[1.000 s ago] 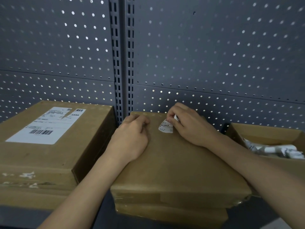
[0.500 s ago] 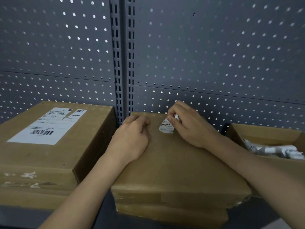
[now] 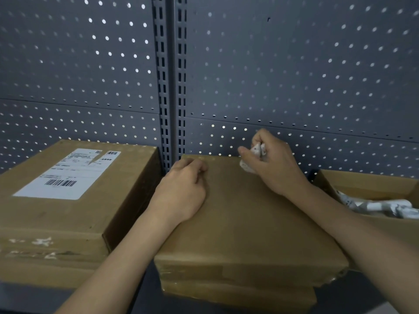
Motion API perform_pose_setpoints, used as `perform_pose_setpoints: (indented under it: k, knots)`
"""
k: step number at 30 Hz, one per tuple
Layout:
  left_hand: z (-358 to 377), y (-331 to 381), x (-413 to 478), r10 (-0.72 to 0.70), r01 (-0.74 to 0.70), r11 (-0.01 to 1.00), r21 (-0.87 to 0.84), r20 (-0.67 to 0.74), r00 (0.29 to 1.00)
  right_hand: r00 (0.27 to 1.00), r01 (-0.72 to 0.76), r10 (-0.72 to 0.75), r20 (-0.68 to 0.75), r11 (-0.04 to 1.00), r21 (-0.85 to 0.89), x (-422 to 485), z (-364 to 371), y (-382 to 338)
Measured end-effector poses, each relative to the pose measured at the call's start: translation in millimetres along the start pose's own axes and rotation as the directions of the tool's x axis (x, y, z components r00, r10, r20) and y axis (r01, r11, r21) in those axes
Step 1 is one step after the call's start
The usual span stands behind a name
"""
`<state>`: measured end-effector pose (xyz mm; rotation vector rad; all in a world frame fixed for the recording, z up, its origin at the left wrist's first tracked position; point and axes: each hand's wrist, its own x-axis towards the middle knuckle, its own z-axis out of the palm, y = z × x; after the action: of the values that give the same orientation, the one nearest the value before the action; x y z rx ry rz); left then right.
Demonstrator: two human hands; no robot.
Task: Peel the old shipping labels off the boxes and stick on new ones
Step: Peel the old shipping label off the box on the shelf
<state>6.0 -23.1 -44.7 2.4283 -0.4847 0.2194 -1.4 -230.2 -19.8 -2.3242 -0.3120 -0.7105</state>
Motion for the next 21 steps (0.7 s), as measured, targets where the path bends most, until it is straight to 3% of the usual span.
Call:
perform_pose_setpoints:
  k: [4,10,16,21]
  knots:
    - [-1.3,0.8,0.6,-0.002,0.002,1.0,0.007,0.013,1.0,0.997,-0.033,0.03,0.076,0.999,0.035,1.2,-0.7,3.0]
    - [-3.3,5.4,3.6,0.009,-0.008,1.0,-0.02,0.056,0.998,0.965,0.062,-0.05,0.259,0.997,-0.039,-2.6,-3.0,12.1]
    - [-7.4,7.1,2.2,0.061,-0.066,0.997,0.034,0.129,0.99,0.998,-0.063,0.063,0.031,0.998,0.004,-10.8,-26.6,1.0]
    - [-21.6,16.5,-1.4,0.165,-0.171,0.983,0.063,0.102,0.981,0.969,-0.198,0.192,-0.155,0.98,-0.028,-34.2,-61.5,-4.3]
